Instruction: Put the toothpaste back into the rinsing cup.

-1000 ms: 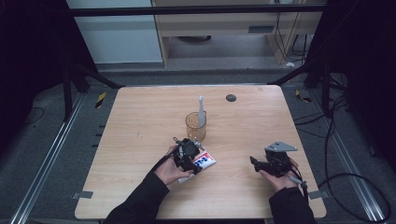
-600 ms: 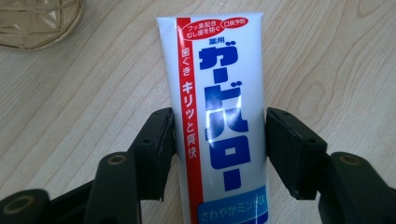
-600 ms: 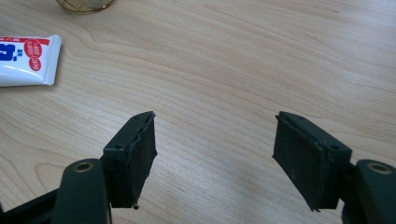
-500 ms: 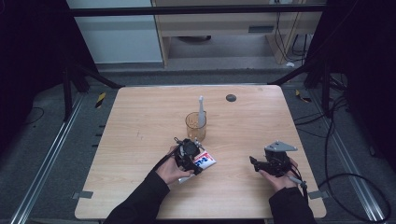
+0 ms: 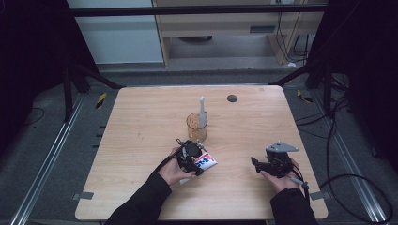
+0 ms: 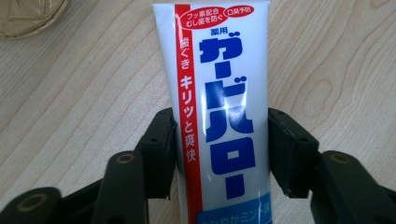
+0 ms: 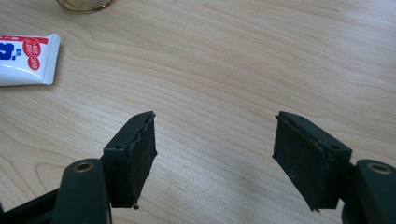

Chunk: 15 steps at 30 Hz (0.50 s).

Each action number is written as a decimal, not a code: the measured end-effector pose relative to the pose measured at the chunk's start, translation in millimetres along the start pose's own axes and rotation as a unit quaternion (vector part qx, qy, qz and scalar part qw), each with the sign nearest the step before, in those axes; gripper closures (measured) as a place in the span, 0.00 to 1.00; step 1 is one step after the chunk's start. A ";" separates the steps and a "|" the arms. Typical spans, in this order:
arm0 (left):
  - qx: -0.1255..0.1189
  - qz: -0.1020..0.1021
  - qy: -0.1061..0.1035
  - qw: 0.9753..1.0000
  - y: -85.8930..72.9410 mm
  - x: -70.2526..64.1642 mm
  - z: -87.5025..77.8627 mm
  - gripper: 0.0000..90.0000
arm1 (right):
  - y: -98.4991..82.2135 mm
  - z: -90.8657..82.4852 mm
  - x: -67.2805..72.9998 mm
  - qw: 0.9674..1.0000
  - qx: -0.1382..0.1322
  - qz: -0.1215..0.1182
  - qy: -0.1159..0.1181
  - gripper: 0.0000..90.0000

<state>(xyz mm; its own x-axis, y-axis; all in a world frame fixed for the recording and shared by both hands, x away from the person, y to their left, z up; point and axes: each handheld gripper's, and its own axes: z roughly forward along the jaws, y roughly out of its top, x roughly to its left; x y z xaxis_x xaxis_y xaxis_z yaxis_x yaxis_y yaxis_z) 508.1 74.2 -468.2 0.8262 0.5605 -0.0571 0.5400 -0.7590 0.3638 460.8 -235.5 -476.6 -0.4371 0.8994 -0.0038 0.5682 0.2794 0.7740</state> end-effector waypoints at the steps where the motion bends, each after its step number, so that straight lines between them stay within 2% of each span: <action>1: -0.002 -0.001 -0.001 1.000 -0.2 0.3 -1.1 0.59 | 0.0 -0.1 -0.1 1.000 0.000 0.000 0.000 0.33; 4: -0.007 -0.002 -0.001 1.000 -0.9 0.2 -4.4 0.67 | 0.0 -0.4 -0.5 1.000 0.000 0.001 -0.001 0.33; 7: -0.009 -0.004 0.001 1.000 -1.3 -0.9 -6.2 0.72 | -0.1 -0.2 -0.7 1.000 0.000 0.000 -0.001 0.33; 11: -0.013 -0.007 -0.005 1.000 -3.3 0.0 -9.3 0.75 | -0.4 -0.9 -1.0 1.000 0.000 0.001 -0.002 0.33; 15: -0.036 -0.010 0.002 0.999 -4.3 0.6 -21.5 0.76 | -1.2 -1.6 -2.5 1.000 0.000 0.000 -0.004 0.33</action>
<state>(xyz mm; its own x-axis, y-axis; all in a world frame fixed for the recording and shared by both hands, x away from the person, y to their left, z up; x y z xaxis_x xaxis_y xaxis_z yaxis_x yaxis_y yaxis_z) 502.8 85.0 -449.9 0.8146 0.5766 -0.0623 0.5435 -0.7214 0.4291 460.2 -238.6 -476.5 -0.4317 0.9020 -0.0081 0.5685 0.2791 0.7739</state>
